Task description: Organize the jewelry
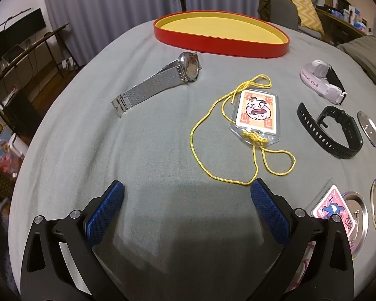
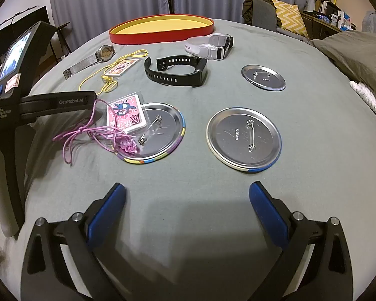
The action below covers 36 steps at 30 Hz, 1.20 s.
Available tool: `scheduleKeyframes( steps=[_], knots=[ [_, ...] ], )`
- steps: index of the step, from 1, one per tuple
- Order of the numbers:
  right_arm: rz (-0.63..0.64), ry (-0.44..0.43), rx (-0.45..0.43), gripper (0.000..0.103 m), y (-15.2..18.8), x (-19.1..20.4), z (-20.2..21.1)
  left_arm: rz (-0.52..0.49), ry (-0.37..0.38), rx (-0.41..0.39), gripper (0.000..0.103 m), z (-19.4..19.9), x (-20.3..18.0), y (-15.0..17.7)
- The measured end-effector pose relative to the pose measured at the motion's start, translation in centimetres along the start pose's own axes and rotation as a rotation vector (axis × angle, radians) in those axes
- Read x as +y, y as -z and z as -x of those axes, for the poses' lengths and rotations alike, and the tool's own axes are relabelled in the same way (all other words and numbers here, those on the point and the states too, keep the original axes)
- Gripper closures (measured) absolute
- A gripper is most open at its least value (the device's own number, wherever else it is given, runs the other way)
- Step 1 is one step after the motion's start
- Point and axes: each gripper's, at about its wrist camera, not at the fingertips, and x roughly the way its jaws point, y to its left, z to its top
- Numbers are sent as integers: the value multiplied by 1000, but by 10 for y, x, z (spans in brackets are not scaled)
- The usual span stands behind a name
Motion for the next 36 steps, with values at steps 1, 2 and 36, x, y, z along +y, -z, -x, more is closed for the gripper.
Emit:
scheduleKeyframes(
  steps=[1,2,36],
  knots=[
    [0,0,0,7,0,0,0,0,0,0,4,0,0,0],
    [0,0,0,7,0,0,0,0,0,0,4,0,0,0],
    [18,-32,-18,7,5,-2,2,-3,-12,5,4,1,-2,-1]
  ],
)
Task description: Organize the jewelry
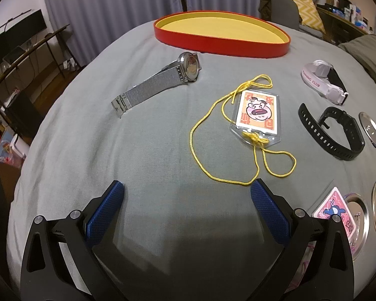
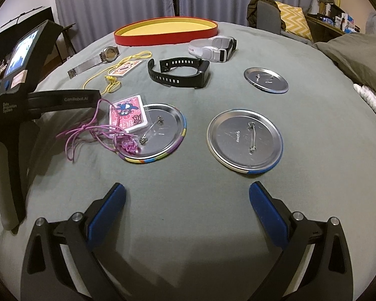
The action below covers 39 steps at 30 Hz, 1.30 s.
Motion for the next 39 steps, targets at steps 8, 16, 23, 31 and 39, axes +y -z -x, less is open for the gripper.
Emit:
scheduleKeyframes(
  steps=[8,16,23,31,39],
  knots=[
    [10,2,-19,7,4,2,2,8,-22,-63,4,1,-1,13],
    [-3,8,12,7,-3,0,-1,4,-20,-47,4,1,0,7],
    [-6,19,10,7,-4,1,-2,2,-21,-43,4,1,-2,8],
    [-5,23,8,7,-3,1,-2,4,-18,-40,4,1,-2,5],
    [-5,28,3,7,-1,2,-2,5,-25,-47,4,-1,-3,7]
  ],
)
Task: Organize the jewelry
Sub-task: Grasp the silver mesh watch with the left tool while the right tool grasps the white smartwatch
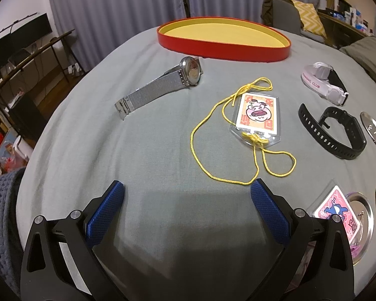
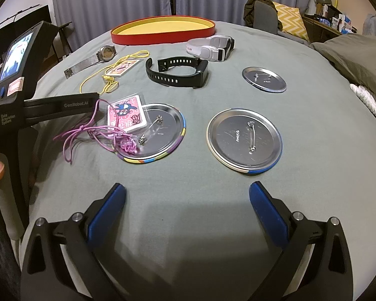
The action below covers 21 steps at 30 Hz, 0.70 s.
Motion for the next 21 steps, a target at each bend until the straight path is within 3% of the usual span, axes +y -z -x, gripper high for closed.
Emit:
scheduleKeyframes(
  steps=[7,11,15,21],
  knots=[
    [-8,37,50,7,-6,4,-1,-51,16,34,4,-1,-1,-8],
    [-12,40,101,7,-12,3,-5,-101,92,99,4,-7,7,-18],
    [-15,36,161,7,-19,0,-9,-134,117,173,4,-12,9,-28],
    [0,-4,174,7,-31,1,0,-110,175,142,4,1,8,-30]
  ],
)
